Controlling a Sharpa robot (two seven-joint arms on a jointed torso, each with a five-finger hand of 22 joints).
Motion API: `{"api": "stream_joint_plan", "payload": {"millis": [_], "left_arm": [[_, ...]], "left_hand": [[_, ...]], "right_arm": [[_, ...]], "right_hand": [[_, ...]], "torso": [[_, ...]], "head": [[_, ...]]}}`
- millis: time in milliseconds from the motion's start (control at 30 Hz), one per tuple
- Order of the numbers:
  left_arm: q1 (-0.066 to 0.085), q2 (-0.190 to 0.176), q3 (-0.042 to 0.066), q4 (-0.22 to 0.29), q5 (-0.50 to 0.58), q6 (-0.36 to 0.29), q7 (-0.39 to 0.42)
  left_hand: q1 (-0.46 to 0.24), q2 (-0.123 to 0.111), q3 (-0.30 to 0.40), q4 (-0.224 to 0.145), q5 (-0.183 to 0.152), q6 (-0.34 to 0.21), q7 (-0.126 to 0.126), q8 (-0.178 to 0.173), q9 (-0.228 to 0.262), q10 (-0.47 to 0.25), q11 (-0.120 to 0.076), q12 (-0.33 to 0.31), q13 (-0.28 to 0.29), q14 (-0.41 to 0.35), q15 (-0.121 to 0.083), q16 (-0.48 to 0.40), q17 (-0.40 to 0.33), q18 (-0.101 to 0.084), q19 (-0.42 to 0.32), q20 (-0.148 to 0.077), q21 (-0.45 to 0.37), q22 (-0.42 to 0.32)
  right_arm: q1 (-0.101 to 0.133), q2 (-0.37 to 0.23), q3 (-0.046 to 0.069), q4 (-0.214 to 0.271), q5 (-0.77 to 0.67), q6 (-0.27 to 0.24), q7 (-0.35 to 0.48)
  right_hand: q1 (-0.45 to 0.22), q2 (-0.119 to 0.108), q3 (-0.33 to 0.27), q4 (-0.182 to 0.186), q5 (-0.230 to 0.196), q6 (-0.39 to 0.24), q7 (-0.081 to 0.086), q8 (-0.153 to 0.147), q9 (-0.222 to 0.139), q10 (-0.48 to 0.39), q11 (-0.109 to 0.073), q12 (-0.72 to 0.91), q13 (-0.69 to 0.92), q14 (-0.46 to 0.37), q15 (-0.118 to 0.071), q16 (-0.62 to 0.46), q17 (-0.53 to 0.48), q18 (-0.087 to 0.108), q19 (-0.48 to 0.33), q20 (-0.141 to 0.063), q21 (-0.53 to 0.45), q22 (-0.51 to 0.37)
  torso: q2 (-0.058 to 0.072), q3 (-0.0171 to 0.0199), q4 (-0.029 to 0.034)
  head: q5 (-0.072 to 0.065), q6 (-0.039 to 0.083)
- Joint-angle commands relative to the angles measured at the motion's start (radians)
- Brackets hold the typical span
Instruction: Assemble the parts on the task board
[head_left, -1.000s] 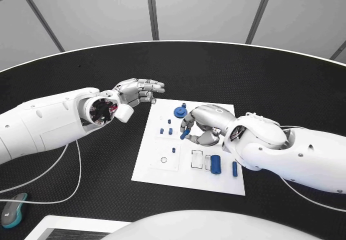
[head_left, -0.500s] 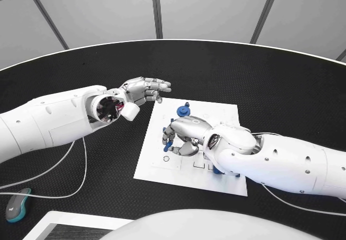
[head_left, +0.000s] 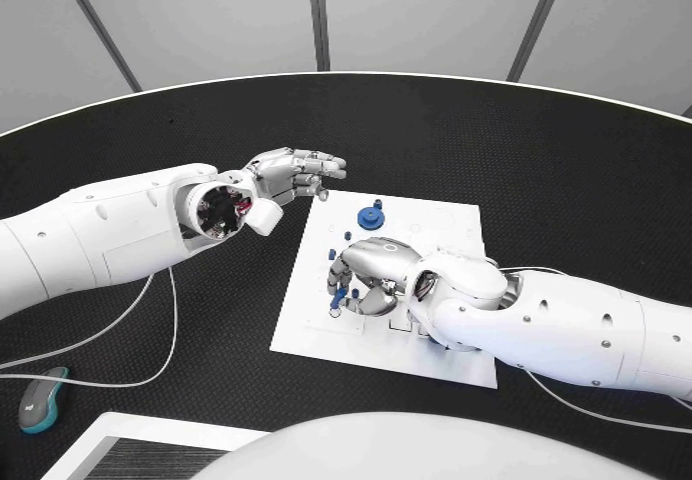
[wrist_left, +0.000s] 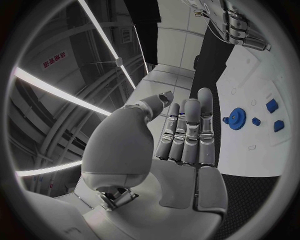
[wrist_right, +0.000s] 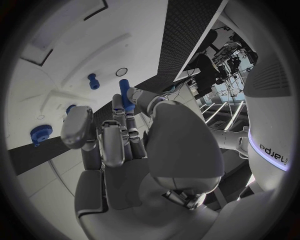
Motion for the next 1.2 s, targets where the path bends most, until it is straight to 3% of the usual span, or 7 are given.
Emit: {"api": "stream_joint_plan", "payload": {"millis": [33, 667, 1200], "left_arm": [[0.0, 0.0, 0.0, 0.0, 0.0, 0.0, 0.0], [0.0, -0.003, 0.0, 0.005, 0.0, -0.002, -0.001], [0.0, -0.005, 0.0, 0.007, 0.0, -0.004, -0.001]], "left_hand": [[0.005, 0.006, -0.004, -0.001, 0.002, -0.001, 0.002, -0.004, -0.001, -0.002, 0.003, -0.004, -0.001, -0.009, -0.001, 0.003, -0.001, 0.016, 0.003, 0.006, -0.001, -0.002], [0.006, 0.006, -0.006, 0.0, 0.002, -0.001, 0.002, -0.005, -0.001, -0.002, 0.003, -0.004, -0.001, -0.01, -0.001, 0.003, -0.002, 0.016, 0.003, 0.007, -0.003, -0.002], [0.006, 0.006, -0.006, 0.0, 0.002, -0.001, 0.002, -0.005, -0.001, -0.002, 0.003, -0.004, -0.001, -0.01, -0.001, 0.003, -0.002, 0.016, 0.003, 0.007, -0.003, -0.002]], "right_arm": [[0.0, 0.002, 0.0, -0.002, 0.0, 0.004, 0.0], [-0.002, 0.017, -0.003, -0.02, 0.0, 0.033, -0.01], [-0.004, 0.029, -0.005, -0.034, 0.0, 0.059, -0.018]], "right_hand": [[0.003, 0.012, 0.0, -0.005, 0.003, 0.0, 0.004, 0.005, 0.002, 0.003, 0.004, -0.006, 0.001, 0.046, -0.005, -0.002, -0.002, -0.003, -0.001, -0.006, -0.006, -0.001], [0.002, 0.013, 0.0, -0.006, 0.003, -0.001, 0.005, 0.005, 0.002, 0.003, 0.005, -0.008, 0.002, 0.046, -0.005, -0.002, -0.003, -0.002, -0.003, -0.006, -0.01, -0.003], [0.001, 0.015, 0.001, -0.006, 0.004, -0.003, 0.006, 0.004, 0.003, 0.002, 0.006, -0.01, 0.002, 0.045, -0.004, -0.002, -0.004, -0.002, -0.003, -0.006, -0.011, -0.003]], "torso": [[0.0, -0.0007, 0.0003], [0.0, -0.0019, 0.0024], [0.0, -0.0013, 0.0004]], "head": [[0.002, -0.003], [0.008, -0.005], [0.012, -0.005]]}}
